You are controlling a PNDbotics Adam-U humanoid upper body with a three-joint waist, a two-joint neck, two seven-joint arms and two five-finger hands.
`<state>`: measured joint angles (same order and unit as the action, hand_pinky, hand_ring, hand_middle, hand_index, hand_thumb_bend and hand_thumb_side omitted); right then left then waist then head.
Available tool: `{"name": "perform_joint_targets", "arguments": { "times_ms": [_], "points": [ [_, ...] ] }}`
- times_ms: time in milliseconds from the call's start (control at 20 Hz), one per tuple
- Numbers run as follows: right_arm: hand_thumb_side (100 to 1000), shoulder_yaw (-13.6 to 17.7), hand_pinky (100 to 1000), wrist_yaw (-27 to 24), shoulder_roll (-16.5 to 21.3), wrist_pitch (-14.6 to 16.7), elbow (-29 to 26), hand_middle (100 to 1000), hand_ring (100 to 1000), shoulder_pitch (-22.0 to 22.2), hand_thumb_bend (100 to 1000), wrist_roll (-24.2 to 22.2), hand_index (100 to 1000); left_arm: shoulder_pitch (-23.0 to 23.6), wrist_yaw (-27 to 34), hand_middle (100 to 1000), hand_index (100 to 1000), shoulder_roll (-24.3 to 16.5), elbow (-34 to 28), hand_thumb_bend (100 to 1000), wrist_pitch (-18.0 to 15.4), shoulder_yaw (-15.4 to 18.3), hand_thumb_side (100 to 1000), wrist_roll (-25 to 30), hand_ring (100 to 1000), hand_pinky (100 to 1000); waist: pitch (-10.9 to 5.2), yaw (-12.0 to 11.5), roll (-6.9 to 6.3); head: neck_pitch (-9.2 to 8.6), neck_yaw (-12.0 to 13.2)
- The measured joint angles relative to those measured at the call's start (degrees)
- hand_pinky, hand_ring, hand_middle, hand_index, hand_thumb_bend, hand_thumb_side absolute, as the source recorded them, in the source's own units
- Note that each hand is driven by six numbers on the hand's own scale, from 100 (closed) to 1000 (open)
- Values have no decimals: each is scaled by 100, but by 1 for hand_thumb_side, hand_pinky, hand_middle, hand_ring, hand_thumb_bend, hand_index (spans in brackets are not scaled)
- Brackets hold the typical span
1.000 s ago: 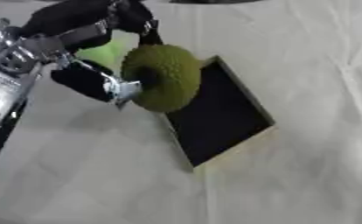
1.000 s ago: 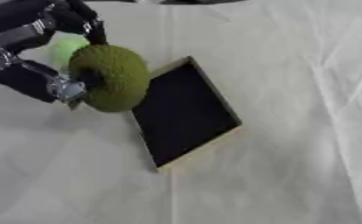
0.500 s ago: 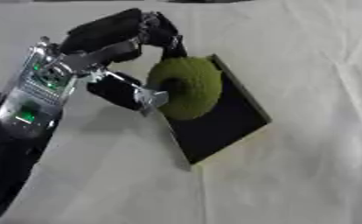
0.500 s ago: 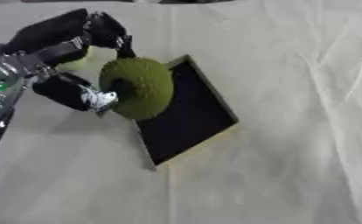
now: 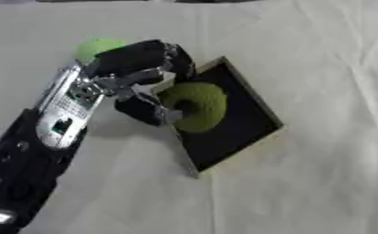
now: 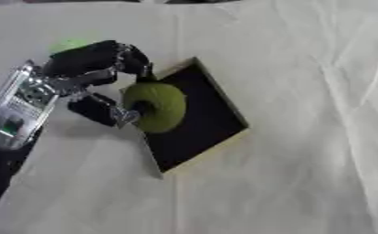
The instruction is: Pick up objects on the table and place them in the box.
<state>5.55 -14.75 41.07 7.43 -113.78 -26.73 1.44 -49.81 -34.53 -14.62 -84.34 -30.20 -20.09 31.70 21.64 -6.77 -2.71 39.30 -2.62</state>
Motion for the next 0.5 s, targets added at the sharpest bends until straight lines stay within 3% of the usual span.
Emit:
{"name": "perform_joint_targets", "arguments": {
  "times_ms": [150,350,500],
  "points": [
    [529,1,894,0,0,-1,0,639,856,0,100,1,768,33,1,452,691,31,89,100,-35,-59,261,127,521,666,0,1,-1,0,-5],
    [529,1,894,-1,-1,-3,0,639,856,0,100,0,768,39,283,488,730,55,126,100,168,-96,260,330,561,688,0,4,-1,0,-6],
    [528,1,894,-2,-1,-3,0,639,856,0,100,0,768,39,446,622,846,57,128,100,334,-96,252,496,697,766,0,4,-1,0,-6]
  ]
}}
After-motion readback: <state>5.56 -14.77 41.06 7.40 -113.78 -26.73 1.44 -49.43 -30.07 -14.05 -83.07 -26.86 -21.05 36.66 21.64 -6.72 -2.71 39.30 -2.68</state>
